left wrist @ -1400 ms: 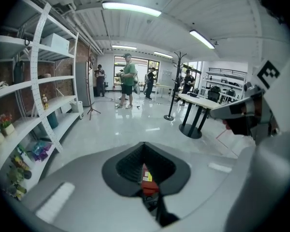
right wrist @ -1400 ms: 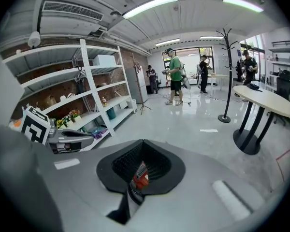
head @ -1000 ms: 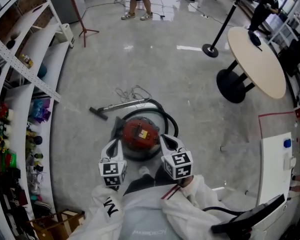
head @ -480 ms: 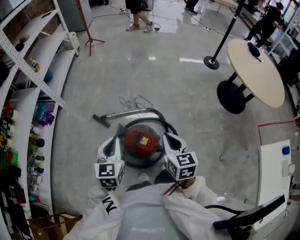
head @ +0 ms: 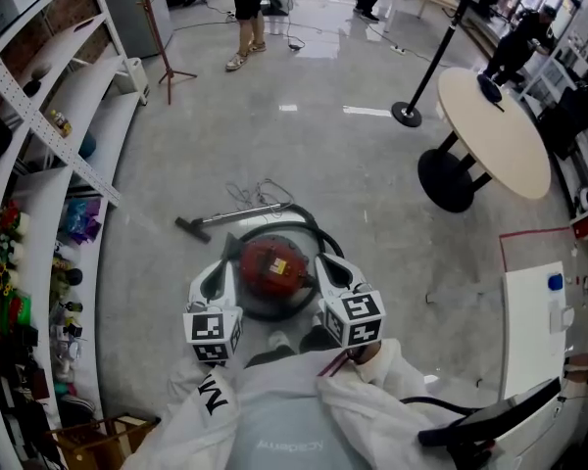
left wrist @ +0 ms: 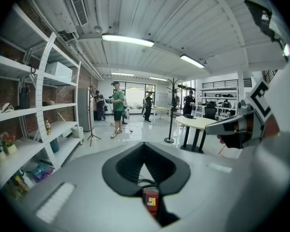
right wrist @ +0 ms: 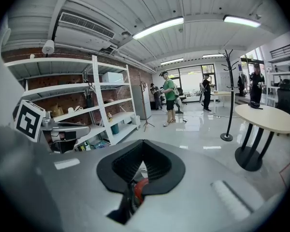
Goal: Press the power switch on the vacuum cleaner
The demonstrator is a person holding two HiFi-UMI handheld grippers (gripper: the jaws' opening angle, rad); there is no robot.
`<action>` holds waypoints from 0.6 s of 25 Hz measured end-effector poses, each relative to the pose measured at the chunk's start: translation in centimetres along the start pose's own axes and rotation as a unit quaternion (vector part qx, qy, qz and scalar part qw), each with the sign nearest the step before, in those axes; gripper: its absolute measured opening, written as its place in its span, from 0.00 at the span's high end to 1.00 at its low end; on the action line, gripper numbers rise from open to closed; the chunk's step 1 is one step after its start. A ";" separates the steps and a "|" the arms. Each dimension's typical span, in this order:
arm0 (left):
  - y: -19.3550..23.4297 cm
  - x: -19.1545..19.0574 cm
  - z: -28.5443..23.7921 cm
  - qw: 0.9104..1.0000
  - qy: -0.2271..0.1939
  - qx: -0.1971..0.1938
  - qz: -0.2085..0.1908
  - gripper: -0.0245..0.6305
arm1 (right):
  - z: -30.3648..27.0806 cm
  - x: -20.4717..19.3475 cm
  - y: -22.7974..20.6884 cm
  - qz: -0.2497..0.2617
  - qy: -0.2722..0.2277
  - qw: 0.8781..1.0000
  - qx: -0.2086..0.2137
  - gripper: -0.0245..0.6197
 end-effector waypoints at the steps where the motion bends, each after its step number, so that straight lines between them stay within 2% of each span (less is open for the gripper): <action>1: 0.0 -0.1 0.1 1.000 0.001 0.000 0.000 0.96 | 0.2 -0.1 0.1 0.001 0.001 1.000 0.000 0.96; 15: -3.6 -0.2 3.2 1.000 0.002 0.003 -0.006 0.96 | 4.2 -1.9 1.3 0.000 0.011 1.000 0.027 0.96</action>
Point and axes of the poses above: the fingertips, and each gripper's own axes: z backward along the fingers, y to its left, x out of its top, the point moved 1 cm from there along z, backward along the fingers, and after that the axes turned 10 degrees about x, right-handed, at the moved point
